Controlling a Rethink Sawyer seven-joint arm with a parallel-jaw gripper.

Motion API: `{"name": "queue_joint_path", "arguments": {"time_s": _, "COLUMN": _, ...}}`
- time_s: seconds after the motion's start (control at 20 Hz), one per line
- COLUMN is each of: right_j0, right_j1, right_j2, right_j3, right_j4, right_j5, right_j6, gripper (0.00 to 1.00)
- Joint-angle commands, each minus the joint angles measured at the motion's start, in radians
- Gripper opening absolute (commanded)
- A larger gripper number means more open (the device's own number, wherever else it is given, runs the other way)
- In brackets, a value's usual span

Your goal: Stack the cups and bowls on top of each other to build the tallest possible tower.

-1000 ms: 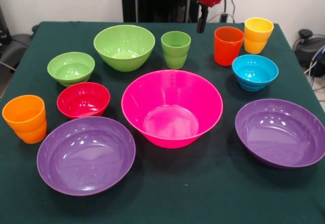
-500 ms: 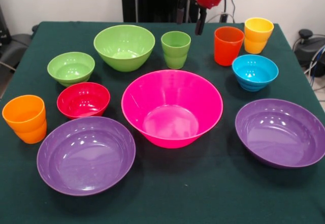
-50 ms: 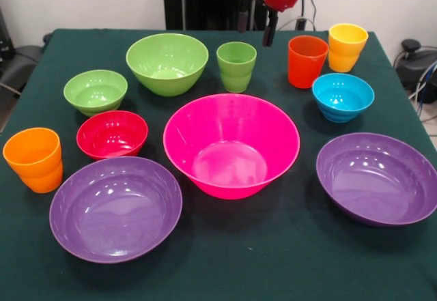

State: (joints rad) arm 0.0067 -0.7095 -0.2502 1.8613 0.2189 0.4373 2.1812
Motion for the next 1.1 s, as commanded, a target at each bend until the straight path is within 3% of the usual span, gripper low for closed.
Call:
{"name": "queue_joint_path", "arguments": {"time_s": 0.05, "right_j0": -0.011, "right_j1": 0.096, "right_j2": 0.102, "right_j3": 0.065, "right_j4": 0.034, "right_j5": -0.099, "right_j6": 0.175, "gripper": 1.00}}
{"name": "queue_joint_path", "arguments": {"time_s": 0.3, "right_j0": -0.057, "right_j1": 0.146, "right_j2": 0.172, "right_j3": 0.109, "right_j4": 0.041, "right_j5": -0.224, "right_j6": 0.169, "gripper": 1.00}}
{"name": "queue_joint_path", "arguments": {"time_s": 0.5, "right_j0": -0.064, "right_j1": 0.167, "right_j2": 0.182, "right_j3": 0.104, "right_j4": 0.033, "right_j5": -0.248, "right_j6": 0.162, "gripper": 1.00}}
{"name": "queue_joint_path", "arguments": {"time_s": 0.7, "right_j0": -0.052, "right_j1": 0.192, "right_j2": 0.167, "right_j3": 0.088, "right_j4": 0.033, "right_j5": -0.232, "right_j6": 0.157, "gripper": 1.00}}
{"name": "queue_joint_path", "arguments": {"time_s": 1.1, "right_j0": 0.012, "right_j1": 0.174, "right_j2": 0.089, "right_j3": 0.061, "right_j4": 0.039, "right_j5": -0.091, "right_j6": 0.161, "gripper": 1.00}}
